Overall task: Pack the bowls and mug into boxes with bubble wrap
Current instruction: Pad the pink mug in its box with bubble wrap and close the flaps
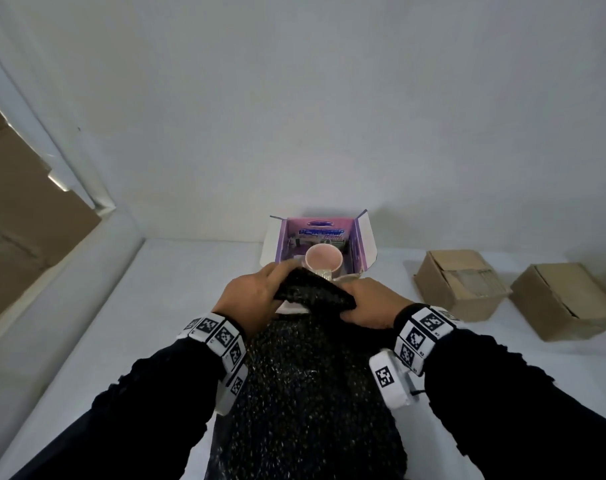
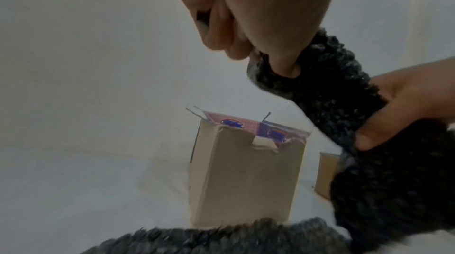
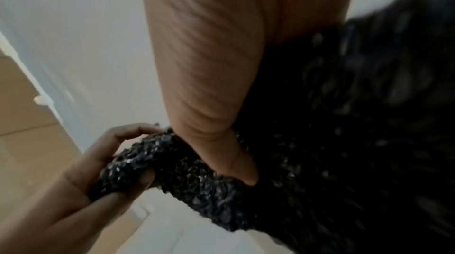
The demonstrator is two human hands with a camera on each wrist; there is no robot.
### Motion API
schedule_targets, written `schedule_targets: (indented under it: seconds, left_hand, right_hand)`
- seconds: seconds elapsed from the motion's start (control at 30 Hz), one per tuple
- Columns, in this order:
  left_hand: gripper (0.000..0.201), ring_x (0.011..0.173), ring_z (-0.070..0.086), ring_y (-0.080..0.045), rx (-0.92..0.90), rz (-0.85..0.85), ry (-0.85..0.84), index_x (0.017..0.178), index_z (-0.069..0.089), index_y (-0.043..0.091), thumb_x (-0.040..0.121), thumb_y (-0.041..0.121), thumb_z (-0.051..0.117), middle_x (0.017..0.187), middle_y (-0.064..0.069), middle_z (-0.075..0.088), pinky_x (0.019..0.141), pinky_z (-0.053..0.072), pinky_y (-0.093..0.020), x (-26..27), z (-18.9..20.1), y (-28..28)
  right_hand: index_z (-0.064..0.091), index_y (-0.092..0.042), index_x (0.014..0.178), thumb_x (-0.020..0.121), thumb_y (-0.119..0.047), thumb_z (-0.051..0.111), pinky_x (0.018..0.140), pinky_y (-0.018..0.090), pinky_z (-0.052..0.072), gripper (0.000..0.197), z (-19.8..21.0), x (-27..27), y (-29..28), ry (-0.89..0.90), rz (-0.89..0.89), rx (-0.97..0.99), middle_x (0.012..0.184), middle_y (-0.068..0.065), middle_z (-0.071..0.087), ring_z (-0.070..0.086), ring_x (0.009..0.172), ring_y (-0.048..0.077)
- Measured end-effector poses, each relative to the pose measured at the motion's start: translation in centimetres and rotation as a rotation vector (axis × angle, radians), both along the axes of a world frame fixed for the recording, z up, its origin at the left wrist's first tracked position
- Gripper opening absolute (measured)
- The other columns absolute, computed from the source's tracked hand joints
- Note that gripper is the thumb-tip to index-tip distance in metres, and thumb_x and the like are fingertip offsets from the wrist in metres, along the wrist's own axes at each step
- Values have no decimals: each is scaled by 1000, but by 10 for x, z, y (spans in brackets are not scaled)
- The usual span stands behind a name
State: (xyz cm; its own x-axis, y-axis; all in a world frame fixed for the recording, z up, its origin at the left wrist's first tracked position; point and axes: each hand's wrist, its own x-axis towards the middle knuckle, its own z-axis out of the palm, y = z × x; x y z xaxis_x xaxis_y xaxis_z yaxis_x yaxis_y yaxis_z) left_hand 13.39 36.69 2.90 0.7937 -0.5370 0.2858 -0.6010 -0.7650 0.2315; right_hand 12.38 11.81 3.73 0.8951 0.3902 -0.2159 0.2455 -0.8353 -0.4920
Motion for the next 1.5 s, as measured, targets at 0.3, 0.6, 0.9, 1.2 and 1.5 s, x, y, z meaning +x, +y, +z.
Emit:
schedule_targets:
  seconds: [0.3,0.6,0.9,1.2,1.5]
  left_hand:
    - [37,77,52,-27,-145,73,20,82,58,7,83,39,39,92,-7,48,59,47,-36,63,3,-17]
    - [28,82,55,-28,-465,301,68,106,55,10,78,6,58,100,-9,57,70,45,-33,118,5,-46]
    - [37,105,52,-32,55,319,-10,111,63,13,78,30,60,106,-6,67,85,34,-41,141,-45,-47]
    - [31,98,48,-28,310,350,-237,106,58,17,77,26,61,106,-5,56,84,29,-40,154,-46,-57]
    - [16,101,42,-28,478,314,-114,89,63,21,82,26,49,99,0,58,83,28,-41,169,-29,-61]
  right_hand:
    - [39,-21,102,90,-24,60,70,31,43,25,25,57,-14,119,-169,347,96,6,58,57,83,21]
    - [49,-25,85,76,2,54,70,32,34,30,16,136,11,-422,-526,464,90,-1,56,47,91,28]
    - [56,-17,84,80,2,64,74,23,39,21,-42,162,36,-307,-404,374,95,2,52,53,82,18]
    - [48,-22,116,82,-6,58,89,47,46,38,-52,171,41,-233,-277,70,111,9,60,54,102,31]
    - [58,-28,123,79,-31,61,98,45,36,44,-59,168,34,-206,-178,-83,127,6,47,34,119,32]
